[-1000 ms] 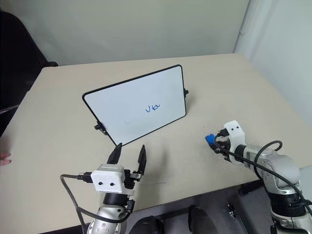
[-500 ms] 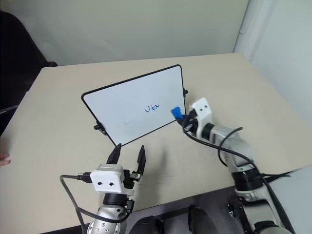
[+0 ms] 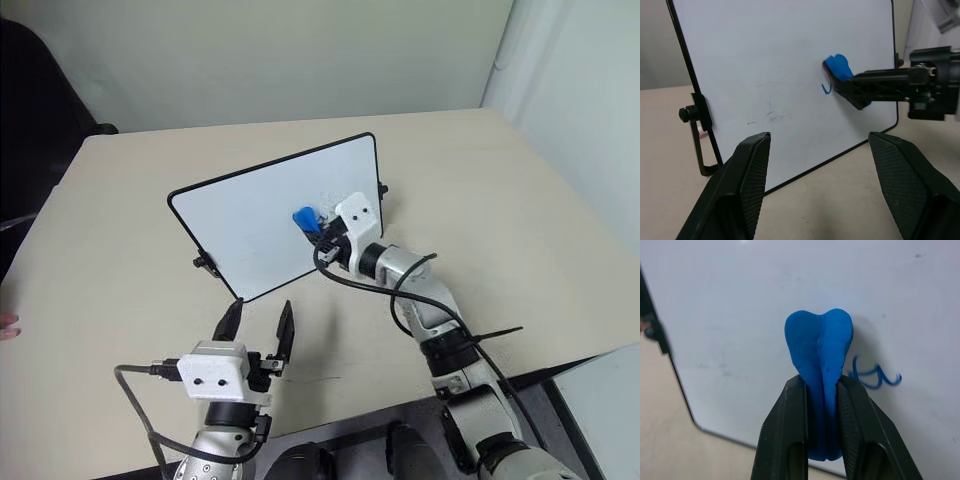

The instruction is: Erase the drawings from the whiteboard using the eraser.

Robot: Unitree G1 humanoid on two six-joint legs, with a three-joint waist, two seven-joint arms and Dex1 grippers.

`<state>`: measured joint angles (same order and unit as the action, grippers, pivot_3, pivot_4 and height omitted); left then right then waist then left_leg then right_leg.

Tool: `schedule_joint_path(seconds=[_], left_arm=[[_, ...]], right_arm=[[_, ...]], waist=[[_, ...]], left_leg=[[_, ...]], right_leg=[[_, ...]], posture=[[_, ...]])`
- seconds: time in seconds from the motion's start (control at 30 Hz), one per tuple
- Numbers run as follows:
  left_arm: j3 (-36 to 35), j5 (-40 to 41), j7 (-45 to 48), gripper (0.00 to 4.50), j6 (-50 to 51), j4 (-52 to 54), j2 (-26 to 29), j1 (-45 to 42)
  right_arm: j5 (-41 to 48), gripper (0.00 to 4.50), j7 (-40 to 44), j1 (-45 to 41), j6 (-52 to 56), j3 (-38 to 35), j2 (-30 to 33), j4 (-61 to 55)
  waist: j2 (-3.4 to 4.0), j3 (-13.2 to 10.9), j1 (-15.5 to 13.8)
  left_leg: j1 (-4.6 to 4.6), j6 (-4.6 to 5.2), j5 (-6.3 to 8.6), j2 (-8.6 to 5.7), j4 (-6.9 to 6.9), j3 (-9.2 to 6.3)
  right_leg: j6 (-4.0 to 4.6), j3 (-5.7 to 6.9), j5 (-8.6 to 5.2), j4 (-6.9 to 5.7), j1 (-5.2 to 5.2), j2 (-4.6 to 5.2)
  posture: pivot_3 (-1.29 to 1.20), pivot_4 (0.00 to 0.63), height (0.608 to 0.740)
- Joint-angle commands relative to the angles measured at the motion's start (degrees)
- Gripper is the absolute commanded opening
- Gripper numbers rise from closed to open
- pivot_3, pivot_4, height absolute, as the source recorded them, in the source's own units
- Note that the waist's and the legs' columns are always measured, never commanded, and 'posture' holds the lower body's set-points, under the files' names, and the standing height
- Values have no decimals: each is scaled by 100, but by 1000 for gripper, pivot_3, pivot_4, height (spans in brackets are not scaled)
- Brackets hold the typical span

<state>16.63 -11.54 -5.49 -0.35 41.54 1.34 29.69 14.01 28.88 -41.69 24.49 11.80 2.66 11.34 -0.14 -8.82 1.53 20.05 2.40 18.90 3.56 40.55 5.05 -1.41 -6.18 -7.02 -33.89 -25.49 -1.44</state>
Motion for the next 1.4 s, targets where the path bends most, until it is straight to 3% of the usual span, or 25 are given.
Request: schedule_joint_path(seconds=[0.03, 0.27, 0.87, 1.2, 1.27, 1.4], left_arm=[[177, -82, -73, 3423, -121, 294, -97, 96], [224, -186, -146, 3423, -136, 387, -110, 216], [257, -227, -138, 3423, -136, 435, -88, 290], [258, -233, -126, 3423, -115, 440, -81, 293], [262, -233, -121, 3423, -113, 445, -77, 298], [275, -239, -119, 3423, -104, 455, -77, 305]], right_arm=[[-134, 430, -329, -276, -290, -273, -142, 322], [-427, 430, -499, -277, -509, -217, -183, 702], [-890, 430, -1273, -561, -595, -486, -345, 1717], [-816, 430, -726, -489, -351, -97, -720, 961], [-805, 430, -617, -485, -253, 26, -809, 825], [-866, 430, -418, -513, -167, 274, -964, 765]], waist=[[0, 0, 2], [-1, 0, 5], [-1, 0, 55], [-2, -1, 130], [-2, -1, 156], [-3, 0, 183]], left_leg=[[0, -1, 0, 0, 0, 1], [-3, -12, -7, 2, 3, 0], [-2, -32, -37, 15, 3, 2], [21, -37, -35, 18, 2, 10], [33, -41, -33, 22, -1, 9], [44, -46, -35, 27, -22, 10]], right_leg=[[0, 0, 0, -2, -2, 0], [36, -1, 24, -8, 1, 1], [10, 3, 26, -14, -11, -1], [16, 3, 42, -16, -55, -2], [60, 4, 70, -19, -73, -4], [68, 4, 75, -20, -88, -10]], posture=[[0, 150, 731], [0, 150, 731], [0, 150, 731], [0, 150, 731], [0, 150, 731], [0, 150, 731]])
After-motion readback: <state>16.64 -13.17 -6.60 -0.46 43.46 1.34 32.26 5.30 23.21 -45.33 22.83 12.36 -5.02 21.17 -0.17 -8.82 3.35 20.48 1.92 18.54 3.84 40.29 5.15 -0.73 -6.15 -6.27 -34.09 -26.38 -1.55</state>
